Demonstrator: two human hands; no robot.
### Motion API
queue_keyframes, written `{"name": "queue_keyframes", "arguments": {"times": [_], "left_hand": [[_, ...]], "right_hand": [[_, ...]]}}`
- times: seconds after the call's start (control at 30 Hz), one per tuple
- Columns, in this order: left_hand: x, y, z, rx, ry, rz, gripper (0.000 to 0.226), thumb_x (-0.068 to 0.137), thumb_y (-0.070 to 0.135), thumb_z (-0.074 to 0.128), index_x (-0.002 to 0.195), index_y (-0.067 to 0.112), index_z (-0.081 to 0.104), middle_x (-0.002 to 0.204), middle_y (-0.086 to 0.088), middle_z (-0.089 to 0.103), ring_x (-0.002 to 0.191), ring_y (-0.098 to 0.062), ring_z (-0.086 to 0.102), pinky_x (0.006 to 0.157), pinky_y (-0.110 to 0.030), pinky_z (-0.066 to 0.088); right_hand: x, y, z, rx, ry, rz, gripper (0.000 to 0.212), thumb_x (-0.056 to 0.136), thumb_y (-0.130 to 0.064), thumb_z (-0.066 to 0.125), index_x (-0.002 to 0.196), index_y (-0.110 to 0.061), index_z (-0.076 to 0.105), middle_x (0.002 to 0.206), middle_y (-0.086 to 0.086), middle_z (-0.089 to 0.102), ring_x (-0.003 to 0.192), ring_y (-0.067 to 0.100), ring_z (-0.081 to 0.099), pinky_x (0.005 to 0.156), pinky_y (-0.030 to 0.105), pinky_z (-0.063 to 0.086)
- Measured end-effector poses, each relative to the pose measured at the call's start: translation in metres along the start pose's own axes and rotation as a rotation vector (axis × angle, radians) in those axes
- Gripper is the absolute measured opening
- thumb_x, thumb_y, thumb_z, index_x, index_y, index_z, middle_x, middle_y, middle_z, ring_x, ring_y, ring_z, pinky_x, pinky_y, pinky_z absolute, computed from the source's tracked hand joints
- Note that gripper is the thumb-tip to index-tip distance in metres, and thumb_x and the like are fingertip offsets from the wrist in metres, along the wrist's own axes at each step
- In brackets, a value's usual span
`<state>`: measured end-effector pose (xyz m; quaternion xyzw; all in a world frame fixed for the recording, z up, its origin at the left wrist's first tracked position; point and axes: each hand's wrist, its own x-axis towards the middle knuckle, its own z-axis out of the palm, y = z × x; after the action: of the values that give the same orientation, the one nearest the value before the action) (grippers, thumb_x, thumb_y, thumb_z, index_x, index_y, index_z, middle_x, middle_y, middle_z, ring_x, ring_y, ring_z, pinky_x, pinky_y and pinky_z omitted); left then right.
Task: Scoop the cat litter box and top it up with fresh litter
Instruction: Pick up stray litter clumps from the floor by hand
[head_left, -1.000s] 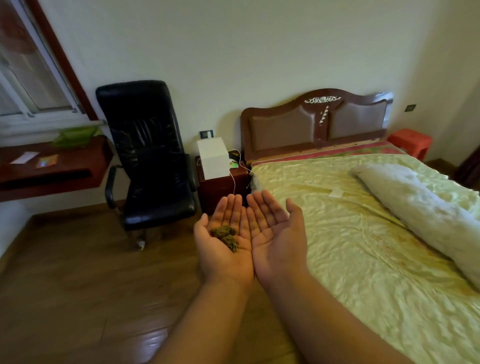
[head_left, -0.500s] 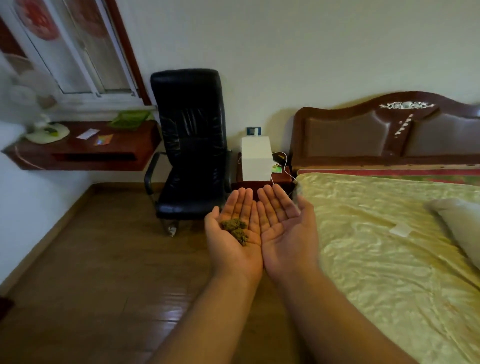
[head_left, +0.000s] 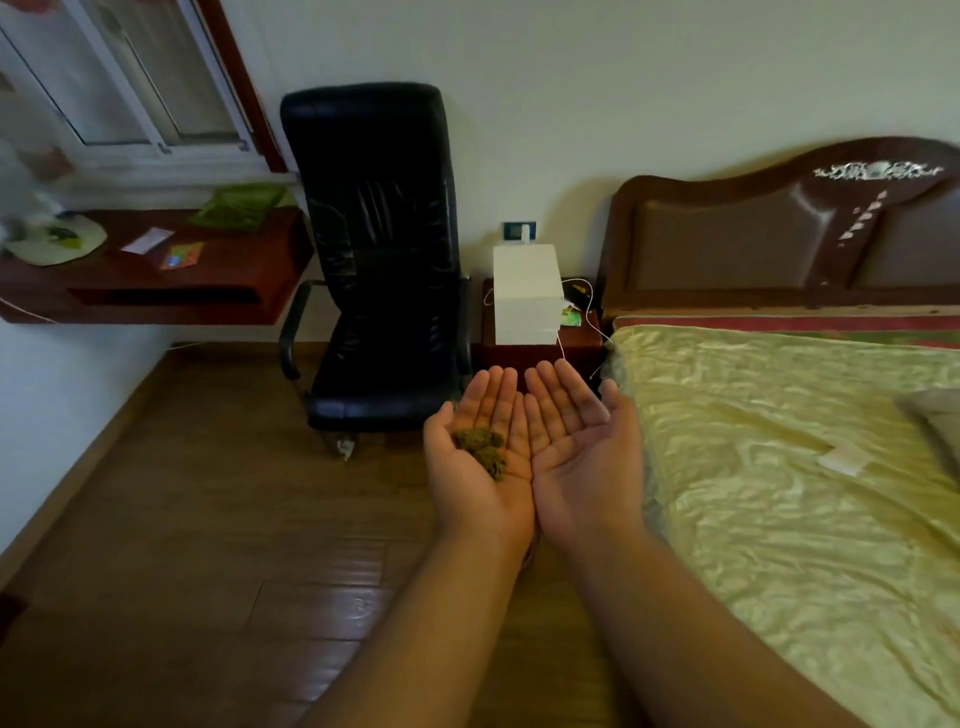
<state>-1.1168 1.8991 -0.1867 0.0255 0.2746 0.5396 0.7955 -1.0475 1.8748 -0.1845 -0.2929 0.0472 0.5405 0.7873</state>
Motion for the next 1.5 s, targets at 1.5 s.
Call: {"name": "queue_keyframes", "arguments": {"times": [1.5], "left_hand": [[0.467,-0.22,-0.553,0.044,0.579,-0.292,0.035,0.1,0.024,0.045,0.116,0.004,0.069,0.113,-0.01,0.076,0.108,-0.021,0.072,0.106,-0.036,0.049]], "right_hand": [[0.439,0.297,-0.518,-0.21,0.525,0.233,0.04,0.103,-0.035,0.045,0.123,-0.008,0.067,0.118,0.007,0.074,0.118,0.019,0.065,0.115,0.037,0.039]]}}
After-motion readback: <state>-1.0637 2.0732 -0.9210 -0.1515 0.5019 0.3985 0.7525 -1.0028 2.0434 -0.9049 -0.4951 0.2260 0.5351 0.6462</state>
